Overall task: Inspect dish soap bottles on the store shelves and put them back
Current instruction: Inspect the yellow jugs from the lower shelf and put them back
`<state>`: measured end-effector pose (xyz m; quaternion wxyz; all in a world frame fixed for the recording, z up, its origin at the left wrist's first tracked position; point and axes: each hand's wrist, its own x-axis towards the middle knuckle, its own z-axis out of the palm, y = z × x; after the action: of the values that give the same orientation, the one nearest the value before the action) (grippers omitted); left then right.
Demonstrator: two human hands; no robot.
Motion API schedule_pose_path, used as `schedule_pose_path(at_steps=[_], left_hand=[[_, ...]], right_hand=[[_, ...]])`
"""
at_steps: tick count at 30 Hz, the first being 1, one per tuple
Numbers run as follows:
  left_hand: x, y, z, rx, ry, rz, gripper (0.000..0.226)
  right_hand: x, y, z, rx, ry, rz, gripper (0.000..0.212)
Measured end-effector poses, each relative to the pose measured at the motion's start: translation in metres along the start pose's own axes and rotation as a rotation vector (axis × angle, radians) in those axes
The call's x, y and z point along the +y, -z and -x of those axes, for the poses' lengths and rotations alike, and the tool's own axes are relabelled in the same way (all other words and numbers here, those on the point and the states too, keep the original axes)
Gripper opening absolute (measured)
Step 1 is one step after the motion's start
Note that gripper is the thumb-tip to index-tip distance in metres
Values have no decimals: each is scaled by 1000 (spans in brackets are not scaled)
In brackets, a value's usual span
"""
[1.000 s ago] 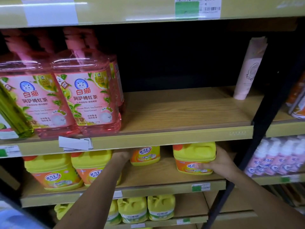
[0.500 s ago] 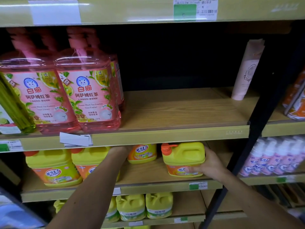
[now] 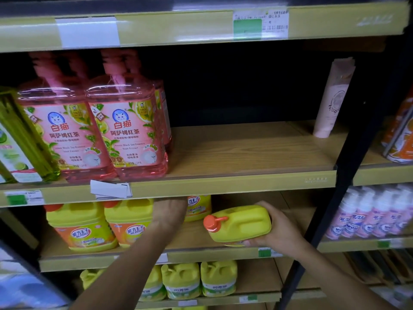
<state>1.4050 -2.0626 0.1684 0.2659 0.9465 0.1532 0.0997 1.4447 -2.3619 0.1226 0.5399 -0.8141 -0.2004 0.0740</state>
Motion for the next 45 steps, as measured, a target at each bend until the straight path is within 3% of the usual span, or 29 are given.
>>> schedule_pose_path(at_steps=[2,6,8,11,14,20,29,40,43,45], left_hand=[[-11,-10,39,-13,-197,-31,63],[-16,-12,125,-372,-179,752,89],[5,-1,146,-379,-106,958,88],[35,16,160,-164,-63,978,66],[51,31,172,-160,-34,1061,70],[75,55,198,-126,-26,1081,80],[89,89,219,-141,-64,1118,69],[61,147,218,-212,-114,1110,76],[55,156,218,-234,-97,1135,80],[49,163,215,-346,-61,1253,75]], right_hand=[[-16,-5,5,-25,10,-28,79],[-56,-9,16,-91,-66,-214,78],[-76,-12,27,-121,-120,-349,75],[-106,-16,44,-145,-175,-513,64],[-130,-10,60,-148,-220,-619,52],[-162,4,89,-89,-239,-629,88],[-199,12,114,-49,-183,-553,87],[-254,-19,127,-27,-114,-518,62],[-260,-31,126,-33,-118,-512,65],[-263,-35,123,-43,-116,-535,74]])
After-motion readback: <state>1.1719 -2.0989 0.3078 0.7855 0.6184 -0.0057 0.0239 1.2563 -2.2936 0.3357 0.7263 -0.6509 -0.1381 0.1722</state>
